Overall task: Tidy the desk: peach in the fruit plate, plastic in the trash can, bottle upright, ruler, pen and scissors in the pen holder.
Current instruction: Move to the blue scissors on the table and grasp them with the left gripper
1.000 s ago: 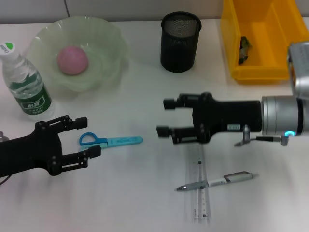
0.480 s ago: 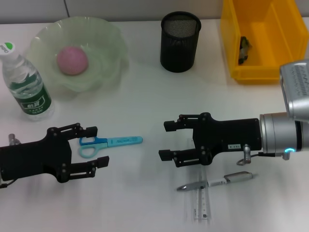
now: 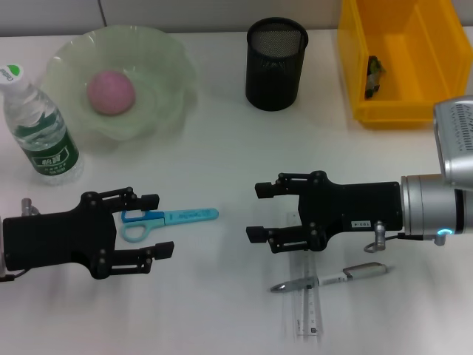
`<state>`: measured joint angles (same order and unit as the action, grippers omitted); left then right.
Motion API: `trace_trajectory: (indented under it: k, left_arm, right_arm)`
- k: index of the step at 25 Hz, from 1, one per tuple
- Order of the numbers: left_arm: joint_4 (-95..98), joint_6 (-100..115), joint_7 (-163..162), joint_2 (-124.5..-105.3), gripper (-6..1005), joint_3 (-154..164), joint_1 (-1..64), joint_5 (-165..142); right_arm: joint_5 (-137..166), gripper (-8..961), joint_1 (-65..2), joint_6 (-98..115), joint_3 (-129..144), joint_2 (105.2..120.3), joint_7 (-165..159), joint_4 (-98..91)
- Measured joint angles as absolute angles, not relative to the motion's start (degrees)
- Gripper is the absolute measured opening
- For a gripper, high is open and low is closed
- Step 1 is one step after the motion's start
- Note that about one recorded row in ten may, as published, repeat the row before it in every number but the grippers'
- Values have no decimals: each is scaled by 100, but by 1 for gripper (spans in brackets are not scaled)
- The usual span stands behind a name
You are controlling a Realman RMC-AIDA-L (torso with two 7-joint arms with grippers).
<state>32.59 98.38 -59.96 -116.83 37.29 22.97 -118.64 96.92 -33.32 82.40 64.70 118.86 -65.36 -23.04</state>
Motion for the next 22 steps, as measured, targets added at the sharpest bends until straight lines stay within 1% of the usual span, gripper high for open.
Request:
trace_trajectory:
  k: [6, 11, 13, 18, 22]
  left_arm:
    - [3850, 10063, -6760, -11656, 792, 3817, 2540, -12069]
    - [4967, 10244, -8207, -11645, 792, 4338, 2871, -12456]
    - [5367, 10307, -8614, -11674, 792, 4513, 2961, -12647]
    - [6289, 10348, -9474, -11819, 792, 5058, 3234, -13391]
    - [6765, 10366, -10092, -11838, 792, 5811, 3469, -13845]
  right_arm:
    - [9724, 772, -3386, 8043, 6513, 11884, -6534, -2291]
    - [9724, 771, -3392, 7971, 6520, 11882, -6538, -2304]
    - [9724, 772, -3394, 7908, 6522, 11882, -6534, -2302]
    - [9724, 773, -3401, 7808, 6537, 11882, -6523, -2302]
    - [9724, 773, -3406, 7784, 6539, 11882, -6525, -2308]
